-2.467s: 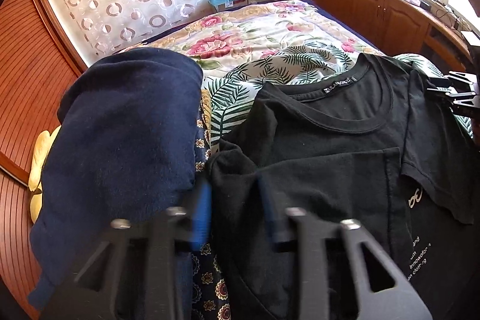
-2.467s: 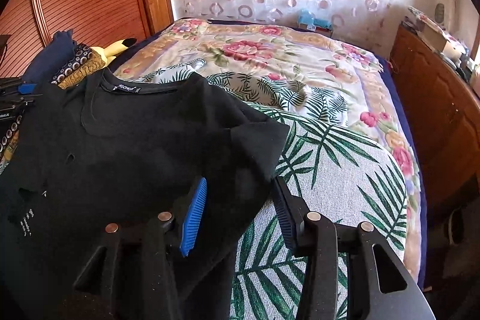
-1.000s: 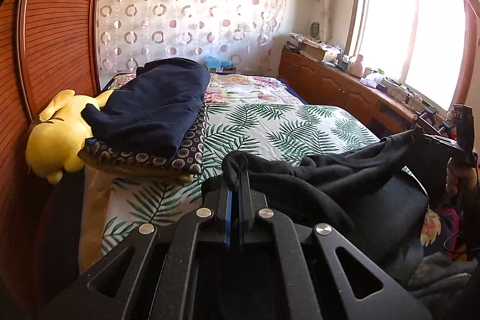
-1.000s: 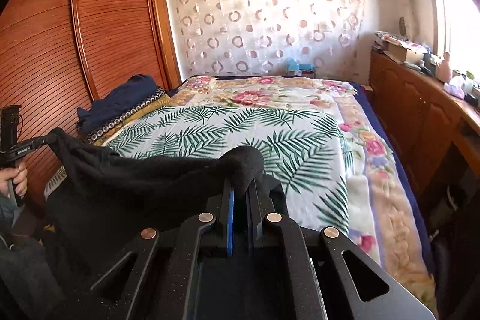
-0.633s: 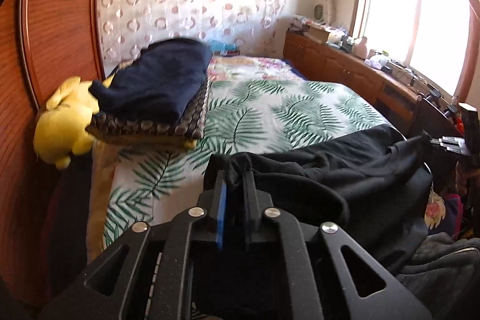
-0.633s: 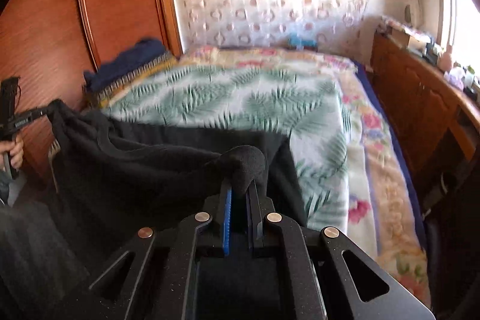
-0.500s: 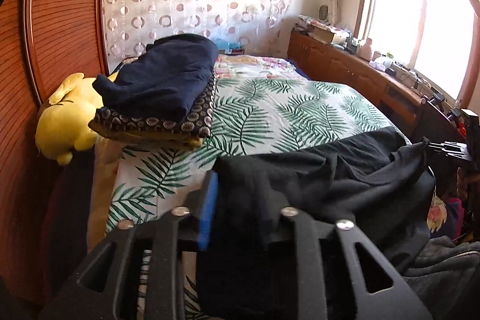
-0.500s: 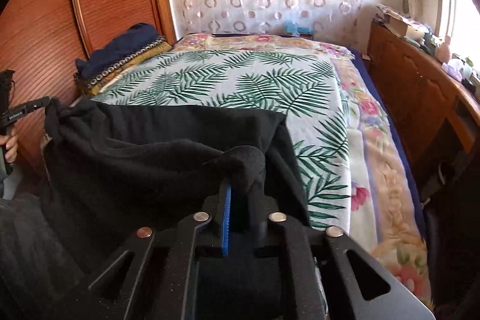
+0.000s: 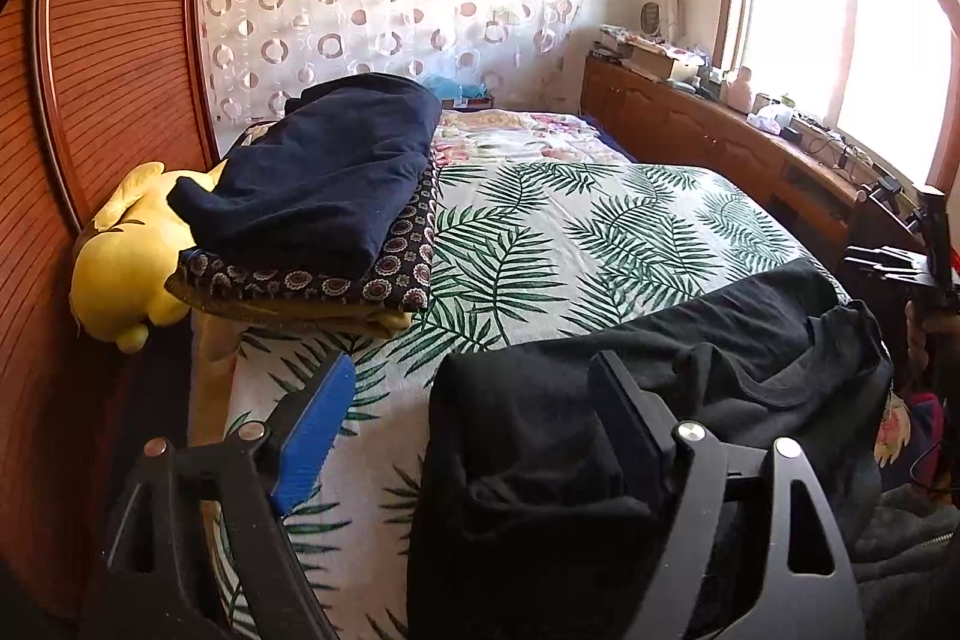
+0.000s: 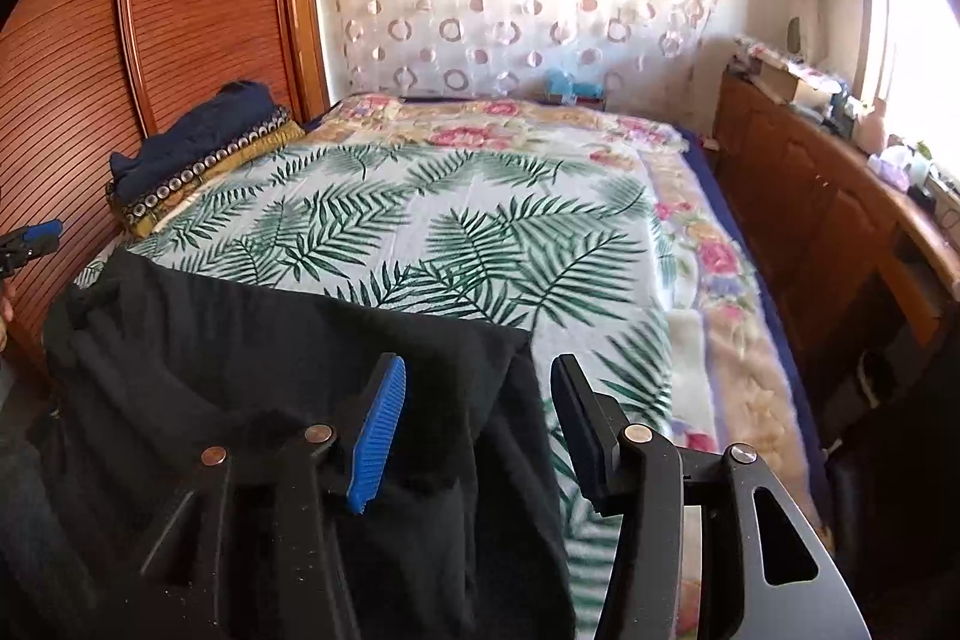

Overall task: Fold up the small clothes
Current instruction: 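Lift the gripped hem with both tools and raise it toward the collar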

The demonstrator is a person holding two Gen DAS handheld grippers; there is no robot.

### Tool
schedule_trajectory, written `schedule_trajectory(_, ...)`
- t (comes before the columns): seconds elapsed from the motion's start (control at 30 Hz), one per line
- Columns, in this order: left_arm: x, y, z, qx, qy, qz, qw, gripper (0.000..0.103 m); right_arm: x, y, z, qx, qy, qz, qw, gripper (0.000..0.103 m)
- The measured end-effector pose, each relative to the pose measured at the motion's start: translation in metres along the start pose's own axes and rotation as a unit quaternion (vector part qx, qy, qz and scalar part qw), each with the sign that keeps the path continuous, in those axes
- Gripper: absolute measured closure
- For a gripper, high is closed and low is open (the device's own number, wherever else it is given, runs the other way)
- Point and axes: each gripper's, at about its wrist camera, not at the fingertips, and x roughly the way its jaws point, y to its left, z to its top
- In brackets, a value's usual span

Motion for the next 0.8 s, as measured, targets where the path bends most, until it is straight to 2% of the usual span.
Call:
schedule_trajectory(0.07, 0.005, 0.001, 0.002, -0.001, 0.005, 0.005, 1.0000, 0.022, 0.016, -0.001, 0.001, 0.004, 0.015, 0.006, 1.000, 0.050)
schedule_trajectory(0.3, 0.018, 0.004, 0.010, 0.000, 0.014, 0.011, 0.9998, 0.022, 0.036, -0.009, 0.012, 0.023, 0.044, 0.003, 0.999, 0.050)
schedule_trajectory(0.5, 0.035, 0.007, 0.019, 0.005, 0.028, 0.018, 0.9994, 0.022, 0.043, -0.009, 0.014, 0.018, 0.053, 0.003, 0.998, 0.050)
schedule_trajectory(0.6, 0.043, 0.007, 0.022, 0.005, 0.036, 0.016, 0.9992, 0.022, 0.044, -0.010, 0.013, 0.023, 0.051, 0.001, 0.998, 0.044)
schedule_trajectory(0.8, 0.066, 0.007, 0.023, 0.010, 0.061, 0.011, 0.9980, 0.022, 0.046, -0.013, 0.010, 0.037, 0.053, 0.014, 0.998, 0.042)
